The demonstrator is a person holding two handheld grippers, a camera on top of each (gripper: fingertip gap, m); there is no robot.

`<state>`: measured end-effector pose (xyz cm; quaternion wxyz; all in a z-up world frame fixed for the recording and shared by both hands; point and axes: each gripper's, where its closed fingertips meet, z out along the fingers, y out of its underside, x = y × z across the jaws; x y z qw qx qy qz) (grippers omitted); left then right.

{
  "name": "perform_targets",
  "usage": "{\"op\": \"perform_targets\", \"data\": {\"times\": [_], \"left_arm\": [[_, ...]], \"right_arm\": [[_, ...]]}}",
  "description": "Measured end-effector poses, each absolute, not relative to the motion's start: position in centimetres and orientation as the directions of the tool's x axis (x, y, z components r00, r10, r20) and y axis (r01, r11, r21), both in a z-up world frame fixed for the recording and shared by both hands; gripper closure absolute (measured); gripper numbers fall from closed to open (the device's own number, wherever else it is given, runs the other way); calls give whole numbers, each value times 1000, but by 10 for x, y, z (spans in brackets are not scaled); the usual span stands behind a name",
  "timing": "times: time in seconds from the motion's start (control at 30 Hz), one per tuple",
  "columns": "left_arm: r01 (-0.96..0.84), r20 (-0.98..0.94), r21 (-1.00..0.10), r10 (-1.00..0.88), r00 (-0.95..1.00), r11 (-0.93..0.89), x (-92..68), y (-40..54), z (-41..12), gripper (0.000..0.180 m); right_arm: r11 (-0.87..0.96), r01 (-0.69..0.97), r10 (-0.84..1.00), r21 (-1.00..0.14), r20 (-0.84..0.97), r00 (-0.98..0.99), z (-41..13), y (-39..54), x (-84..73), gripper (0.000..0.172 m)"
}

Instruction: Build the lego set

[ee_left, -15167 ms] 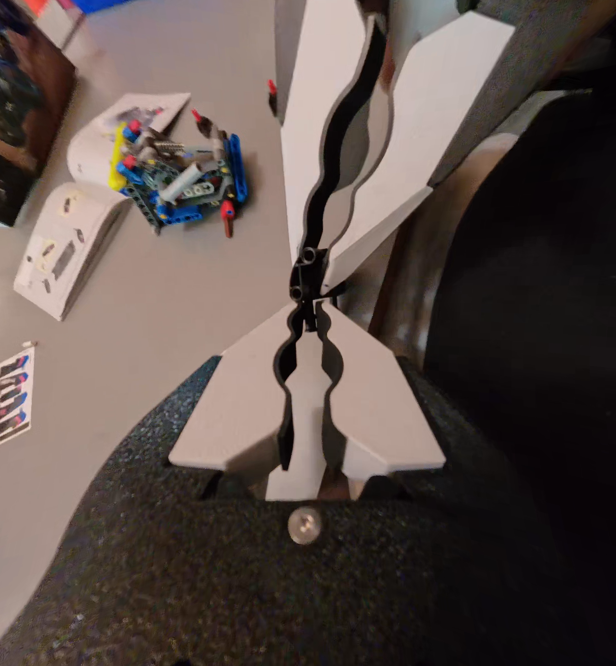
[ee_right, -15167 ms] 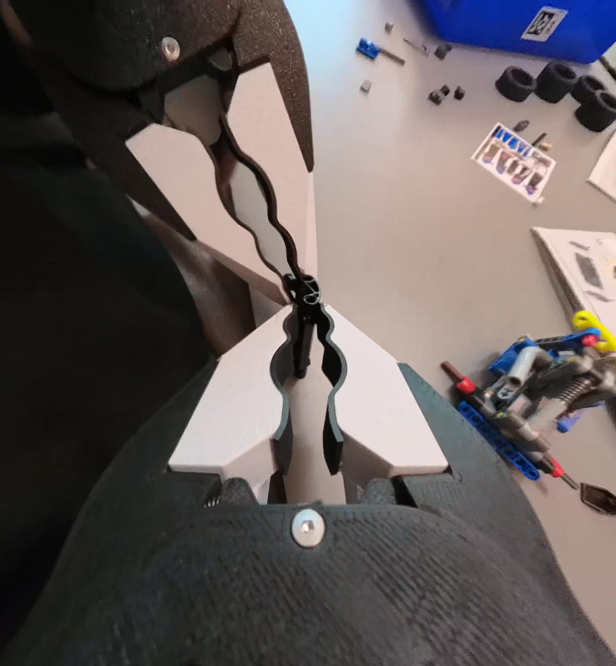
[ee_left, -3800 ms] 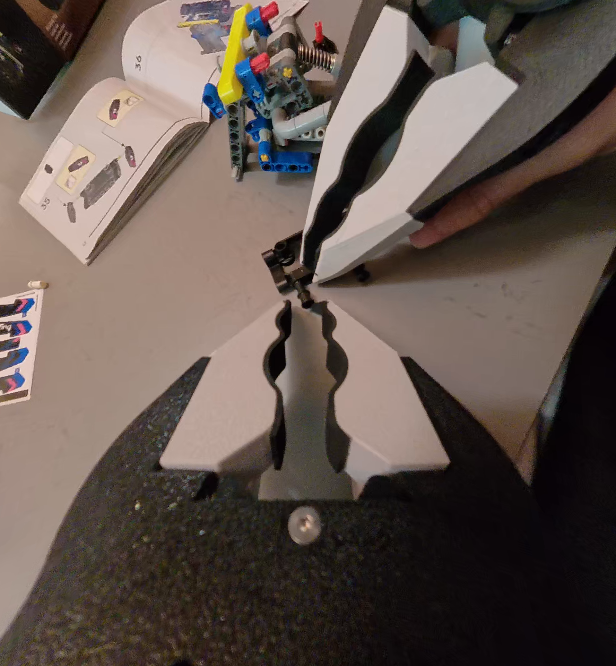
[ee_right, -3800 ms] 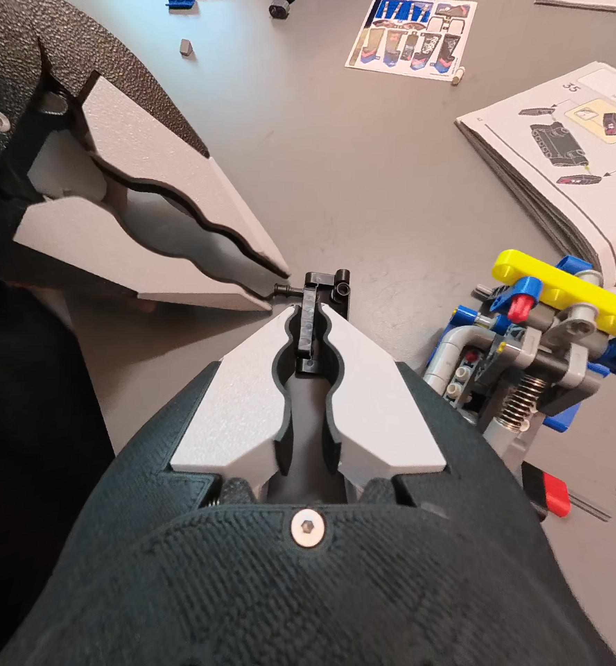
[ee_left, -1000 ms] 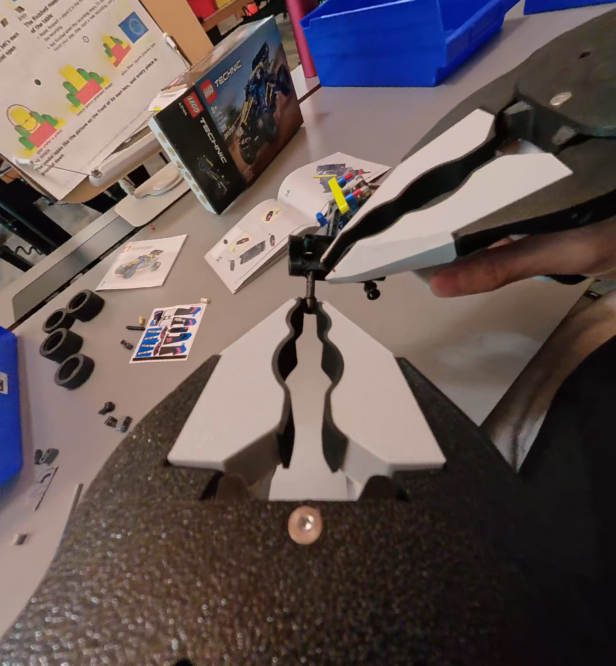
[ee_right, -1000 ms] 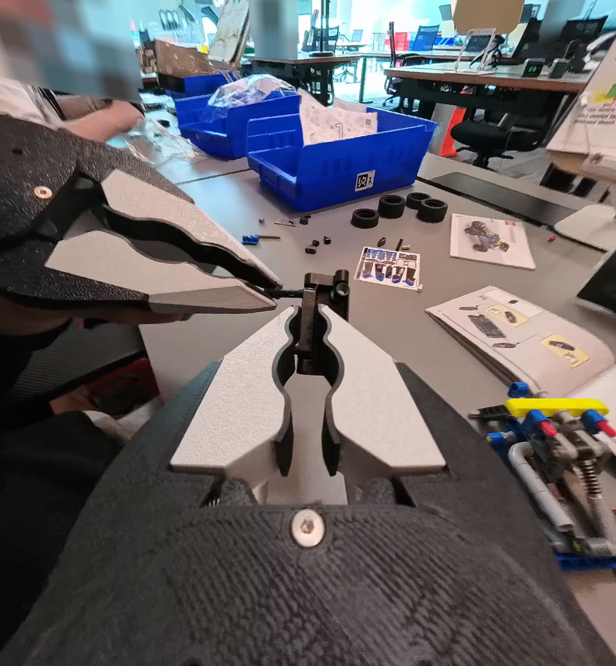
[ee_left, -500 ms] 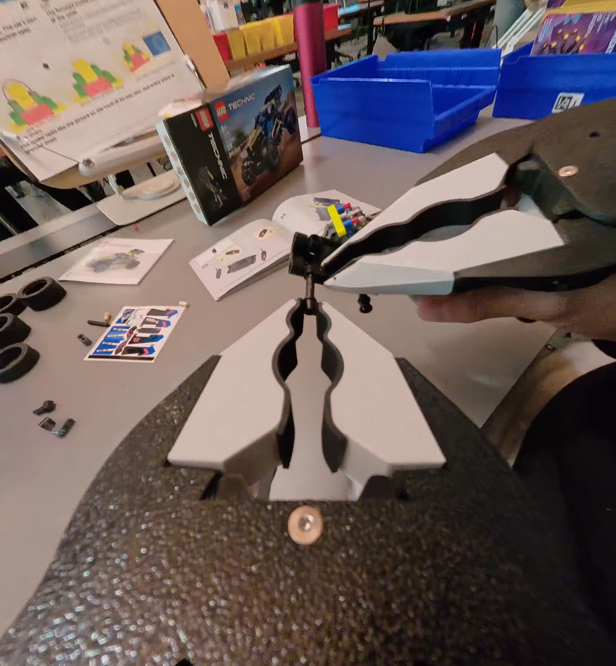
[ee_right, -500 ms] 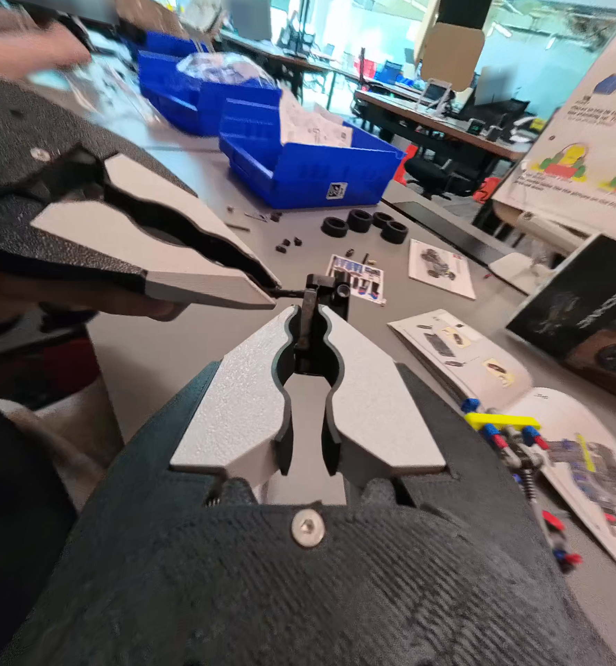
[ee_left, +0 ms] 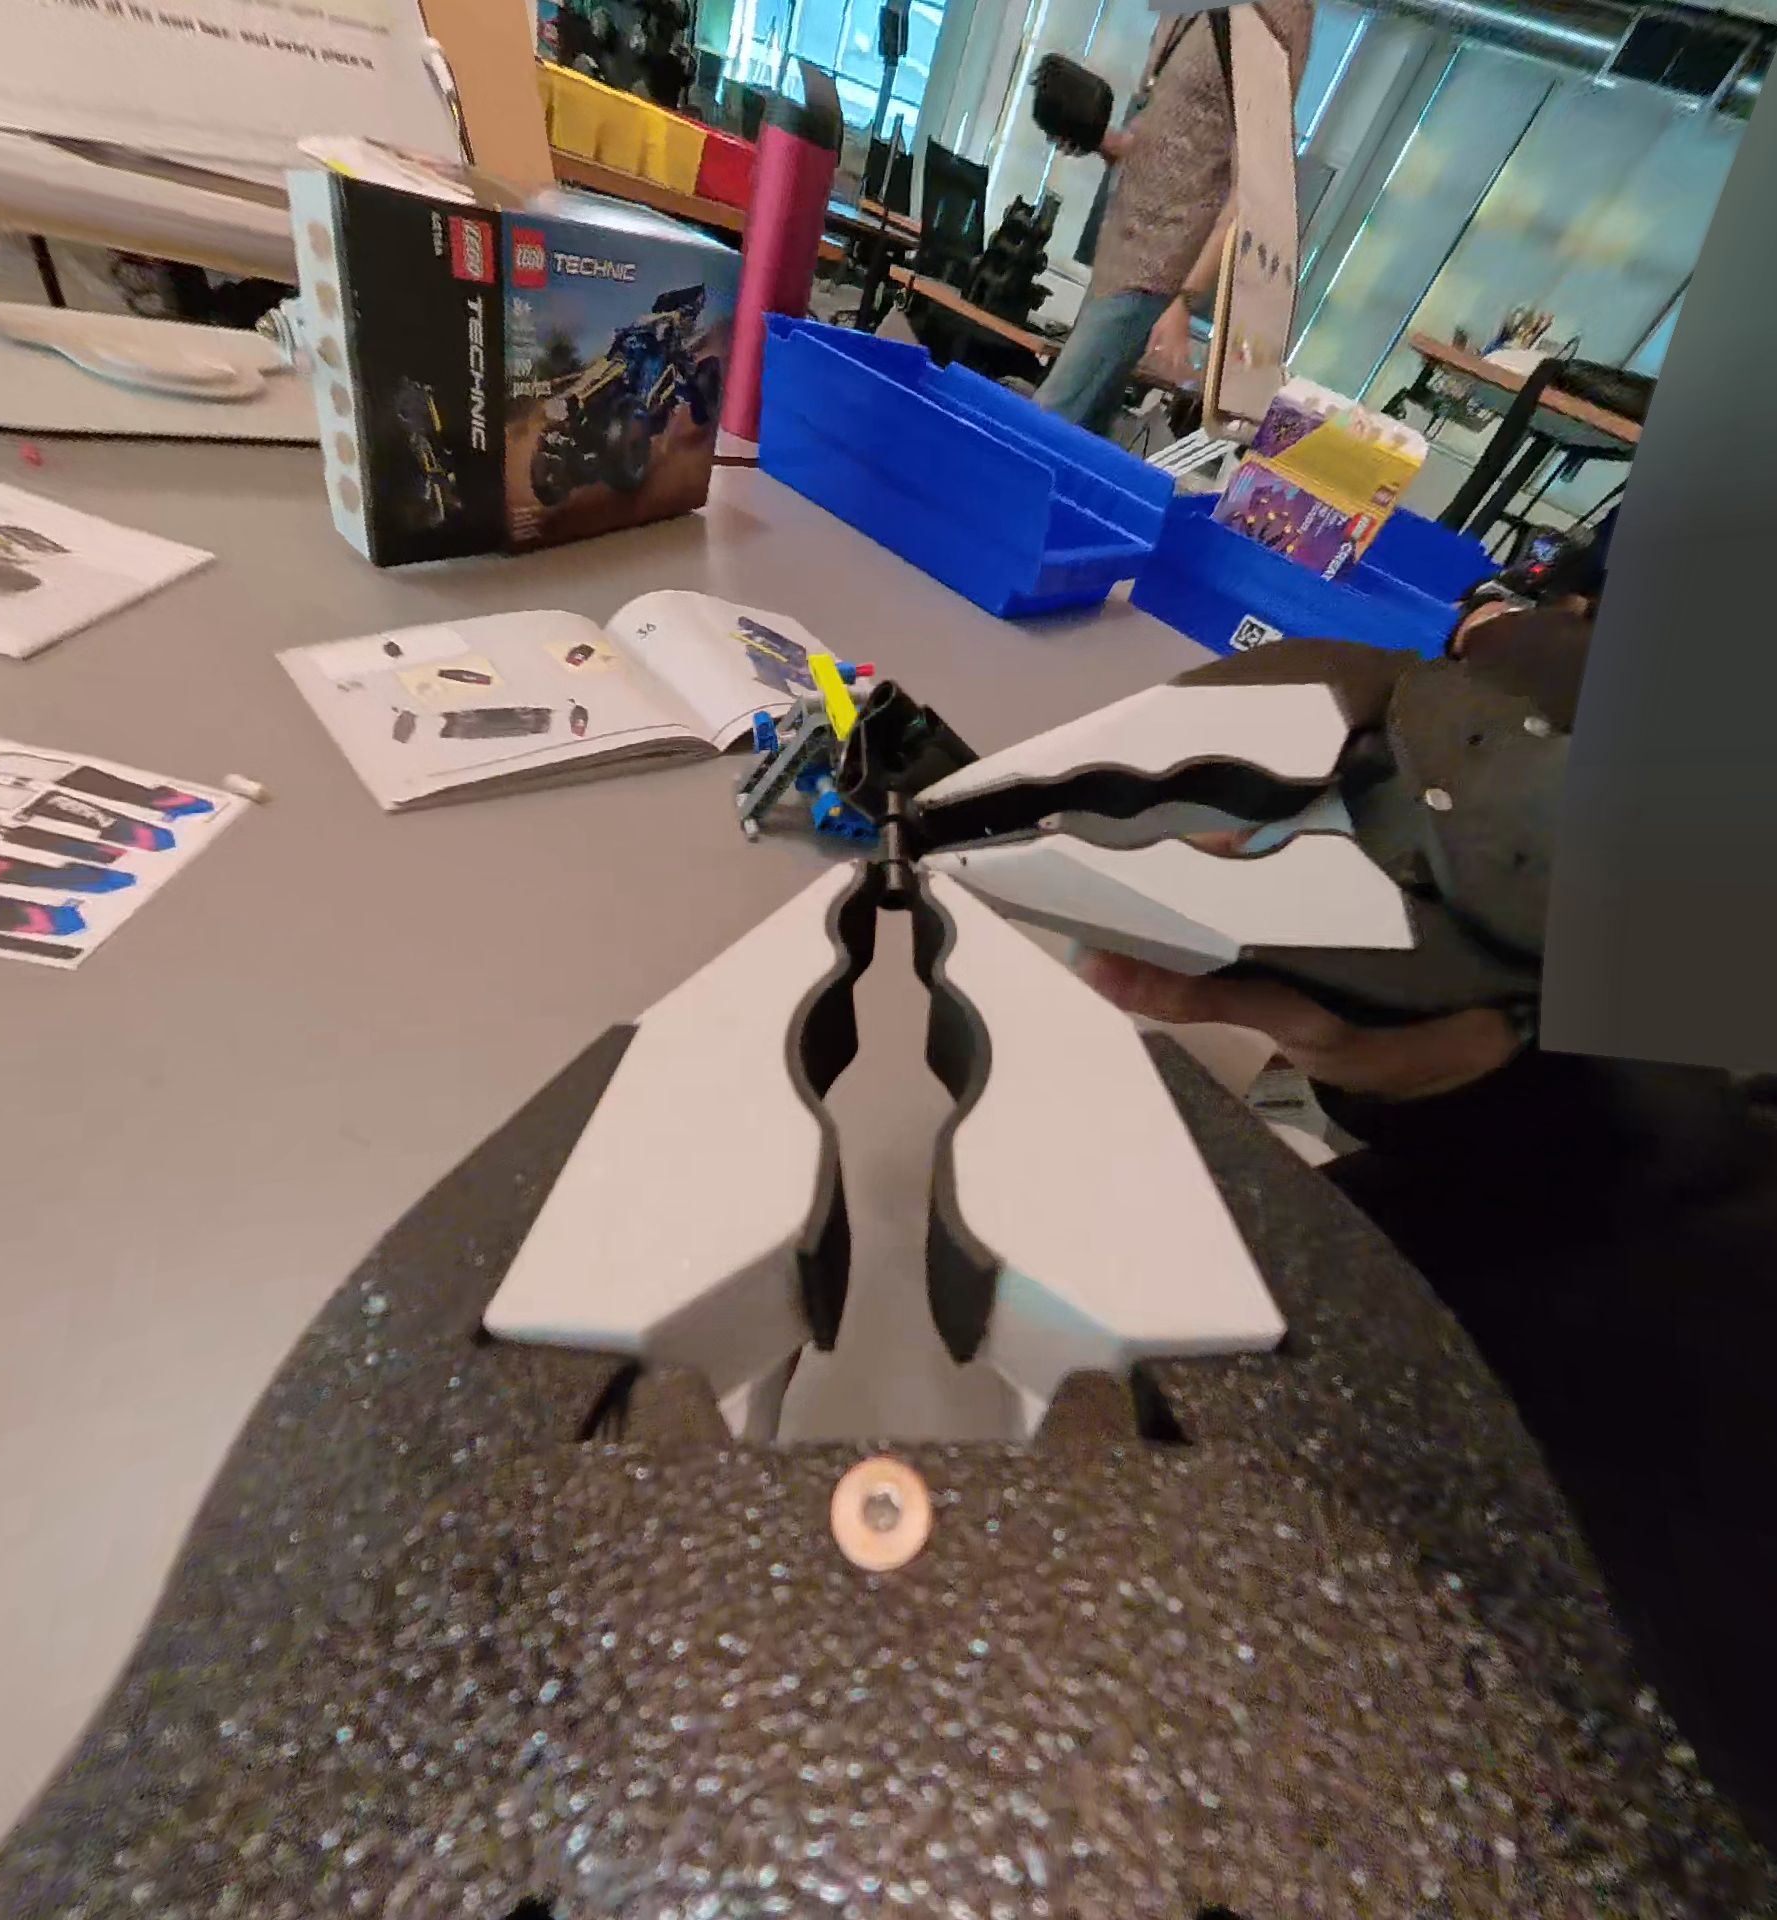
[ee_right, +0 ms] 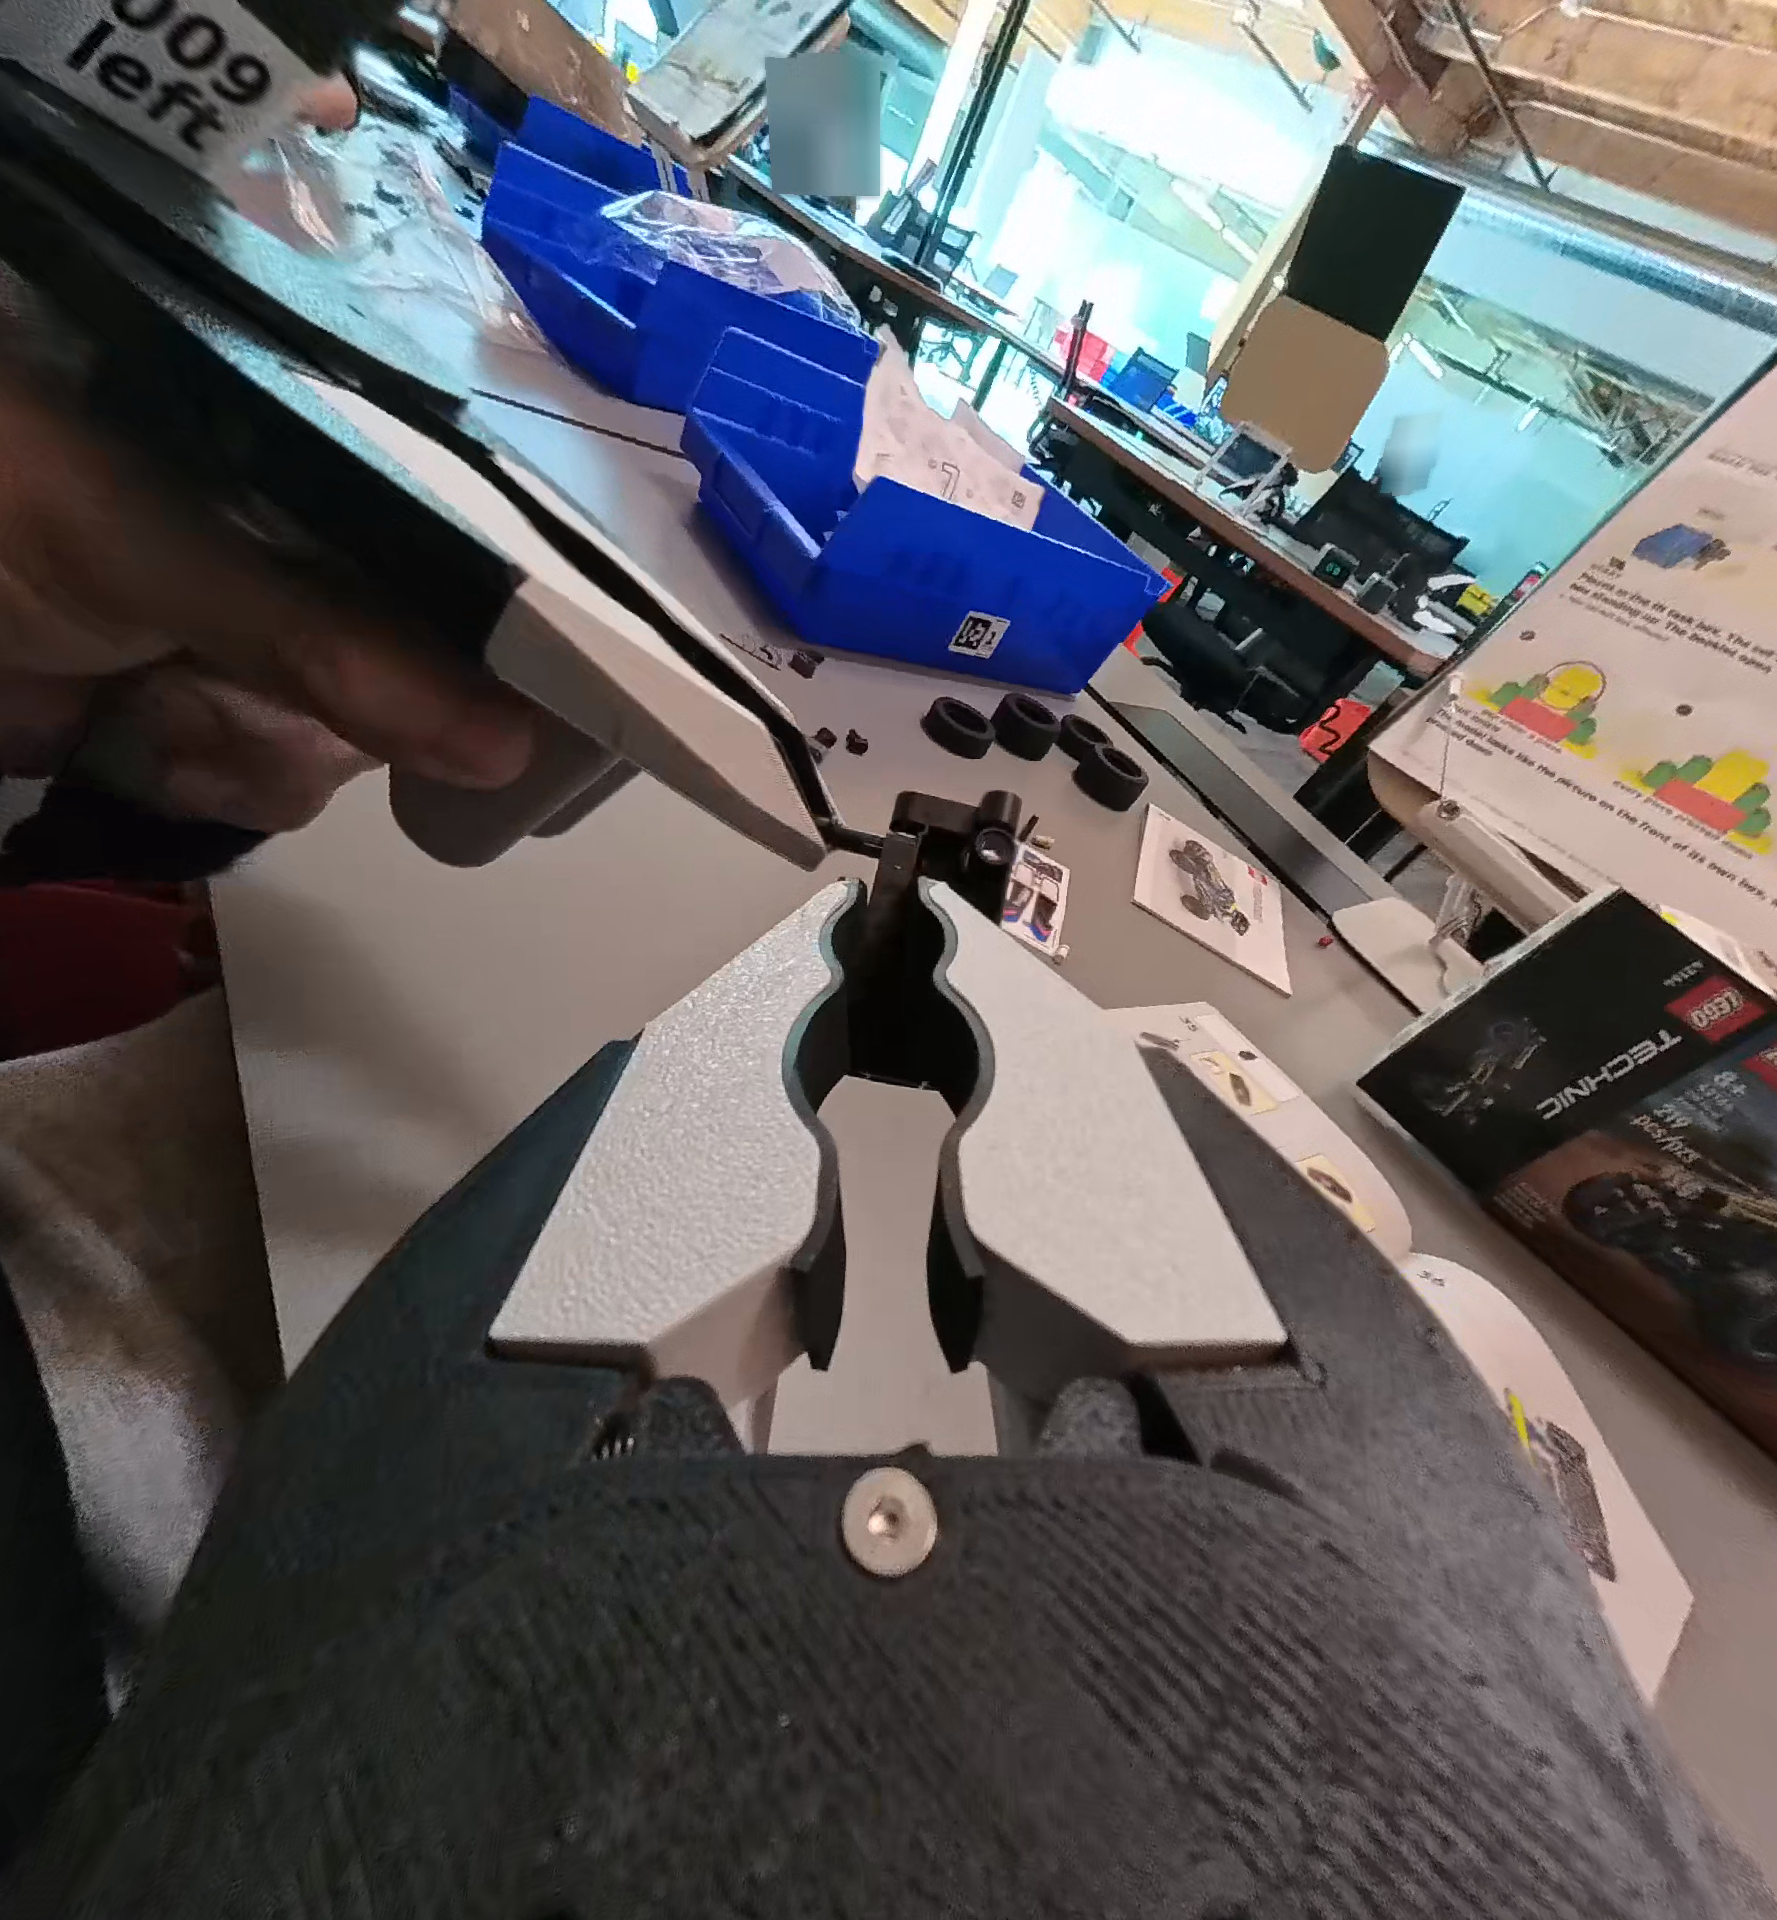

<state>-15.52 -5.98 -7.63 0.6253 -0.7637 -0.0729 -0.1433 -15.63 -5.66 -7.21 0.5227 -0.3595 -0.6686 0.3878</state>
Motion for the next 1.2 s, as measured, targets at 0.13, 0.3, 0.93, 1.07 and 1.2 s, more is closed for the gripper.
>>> {"op": "perform_targets", "data": {"times": [0.13, 0.3, 0.93, 1.07, 1.2], "left_arm": [[234, 250, -953, -64, 966, -192, -155, -60, -75, 177], [71, 84, -975, -50, 995, -210, -153, -60, -75, 177], [-102, -90, -962, -59, 994, -254, -156, -62, -81, 177], [-41, -1, -974, -175, 984, -222, -137, -57, -78, 177], [-217, -225, -933, -5, 974, -286, -170, -47, -85, 178]], "right_arm": [[402, 68, 900, -913, 381, -212, -72, -57, -156, 167], [363, 74, 904, -929, 332, -270, -74, -58, -153, 166], [338, 113, 906, -934, 291, -306, -81, -61, -155, 167], [359, 40, 742, -933, 260, -618, -91, -121, -137, 172], [625, 167, 751, -763, 529, -395, -125, -110, -168, 172]]}}
